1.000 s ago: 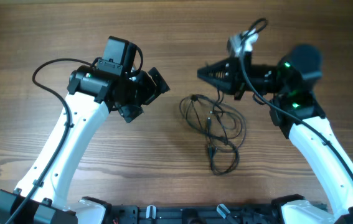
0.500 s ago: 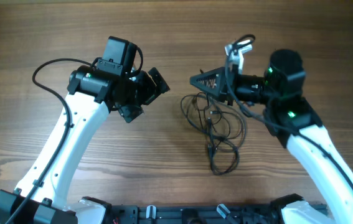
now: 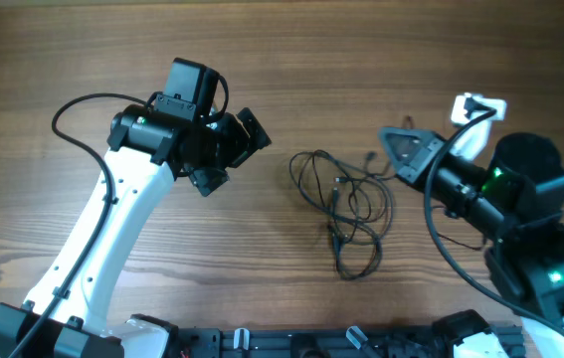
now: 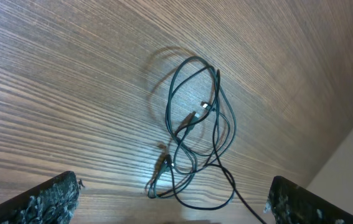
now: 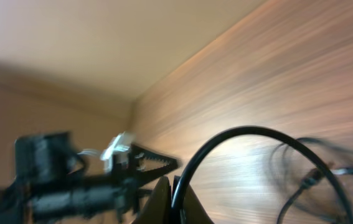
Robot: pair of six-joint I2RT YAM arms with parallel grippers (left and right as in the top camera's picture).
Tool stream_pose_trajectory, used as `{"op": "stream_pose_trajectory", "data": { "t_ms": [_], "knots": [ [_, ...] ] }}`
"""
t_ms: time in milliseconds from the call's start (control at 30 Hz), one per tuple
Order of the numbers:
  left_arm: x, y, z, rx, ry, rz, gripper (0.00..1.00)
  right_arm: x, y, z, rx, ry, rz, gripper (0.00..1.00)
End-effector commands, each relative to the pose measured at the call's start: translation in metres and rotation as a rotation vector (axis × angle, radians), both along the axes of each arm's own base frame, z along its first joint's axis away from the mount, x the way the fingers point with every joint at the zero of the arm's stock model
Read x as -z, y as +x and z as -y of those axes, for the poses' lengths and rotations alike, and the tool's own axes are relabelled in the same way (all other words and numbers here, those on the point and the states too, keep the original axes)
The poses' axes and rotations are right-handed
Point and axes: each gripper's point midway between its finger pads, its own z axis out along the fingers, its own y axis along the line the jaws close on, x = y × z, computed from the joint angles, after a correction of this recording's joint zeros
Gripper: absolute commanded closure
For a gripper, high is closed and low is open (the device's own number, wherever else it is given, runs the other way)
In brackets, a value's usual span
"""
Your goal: Untangle cables
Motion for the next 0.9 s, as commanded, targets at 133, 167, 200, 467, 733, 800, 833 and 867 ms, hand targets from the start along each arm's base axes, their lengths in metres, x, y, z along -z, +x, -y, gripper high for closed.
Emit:
{"op": "stream_pose_trajectory", "data": {
  "t_ms": [133,167,200,467,733,800,833,867],
  "knots": [
    [0.001,0.000,0.006,-0.012,-0.012,-0.006,0.00,0.005,0.026,0.033,0.197,-0.137,-0.010,0.93],
    [0.001,-0.001,0.009,-0.001,-0.012,-0.004,0.00,0.007,0.029,0.034,0.214,-0.136,-0.021,0.90],
    [0.001,-0.003,0.013,0.011,-0.008,-0.001,0.00,0.013,0.035,0.037,0.247,-0.136,-0.045,0.90],
    [0.026,-0.008,0.027,0.077,0.148,0.006,0.00,0.061,0.051,0.017,0.188,-0.126,-0.230,0.92],
    [0.059,-0.004,0.021,0.066,0.206,-0.089,0.00,0.096,0.028,0.011,0.022,-0.279,-0.324,0.60],
    [0.065,-0.004,0.016,0.055,0.217,-0.114,0.00,0.103,0.011,0.001,-0.141,-0.339,-0.320,0.37],
    [0.068,-0.003,0.013,0.047,0.221,-0.126,0.00,0.109,0.001,-0.001,-0.198,-0.361,-0.340,0.26],
    [0.069,-0.002,0.011,0.041,0.223,-0.131,0.00,0.114,-0.007,-0.001,-0.228,-0.375,-0.367,0.22]
  ]
}}
